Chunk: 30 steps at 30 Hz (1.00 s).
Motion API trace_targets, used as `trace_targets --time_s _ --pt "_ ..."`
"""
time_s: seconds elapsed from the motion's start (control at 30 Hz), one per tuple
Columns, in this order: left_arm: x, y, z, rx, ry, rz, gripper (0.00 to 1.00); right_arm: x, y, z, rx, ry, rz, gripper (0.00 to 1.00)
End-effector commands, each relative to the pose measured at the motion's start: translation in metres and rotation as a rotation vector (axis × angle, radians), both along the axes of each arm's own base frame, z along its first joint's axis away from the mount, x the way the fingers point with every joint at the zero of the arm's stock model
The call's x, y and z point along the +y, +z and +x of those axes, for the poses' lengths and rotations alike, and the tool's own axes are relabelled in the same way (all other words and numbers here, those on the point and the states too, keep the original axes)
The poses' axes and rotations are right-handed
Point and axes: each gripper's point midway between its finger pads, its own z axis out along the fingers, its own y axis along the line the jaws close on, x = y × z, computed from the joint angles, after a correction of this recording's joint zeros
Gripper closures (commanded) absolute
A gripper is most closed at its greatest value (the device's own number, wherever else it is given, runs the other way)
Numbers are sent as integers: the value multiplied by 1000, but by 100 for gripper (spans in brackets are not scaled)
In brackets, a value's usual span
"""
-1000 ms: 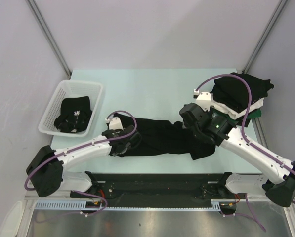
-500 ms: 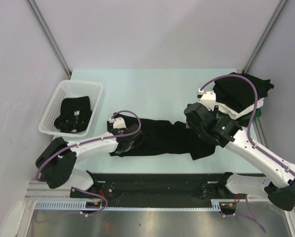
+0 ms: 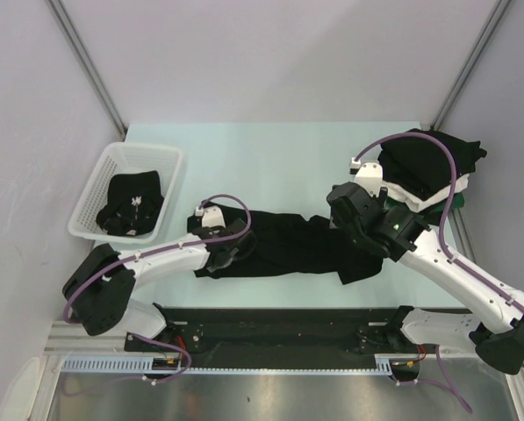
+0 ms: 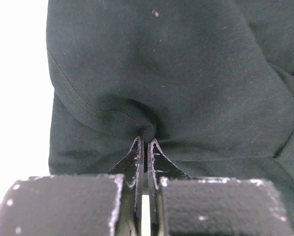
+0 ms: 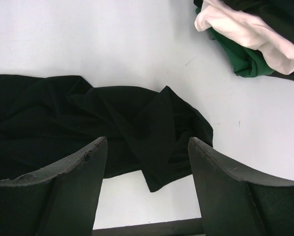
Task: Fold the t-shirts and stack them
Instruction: Flatten out the tshirt
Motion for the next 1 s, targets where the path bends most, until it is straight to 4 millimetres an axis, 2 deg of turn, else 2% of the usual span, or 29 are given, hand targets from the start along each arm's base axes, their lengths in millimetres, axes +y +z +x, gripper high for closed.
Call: trace_targets --time_s 0.0,0.07,0.1,0.17,0.2,0.3,0.4,0.47,0.77,0.97 --pt "-8 57 27 -130 -38 -8 100 2 3 5 -15 -17 14 29" --pt "-11 89 40 -203 -65 -13 100 2 4 7 -23 -22 14 29" --pt "-19 118 51 -258 -101 -21 100 4 5 8 -30 -23 20 28" --pt "-23 153 63 -333 -126 -28 100 5 6 10 -35 -22 21 28" --pt "-27 184 73 -390 -151 -36 100 7 7 11 -39 -19 27 28" --pt "-31 227 88 -454 -185 -27 100 10 7 13 -41 -16 41 29" --pt "-29 242 97 -456 -197 27 100 12 4 13 -32 -21 44 29" --pt "-26 245 99 -452 -195 47 100 12 0 12 -21 -27 49 29" --pt "-8 238 91 -437 -187 68 100 11 -19 4 55 -57 34 29" --pt "3 269 87 -504 -183 64 100 24 -26 5 87 -33 66 29"
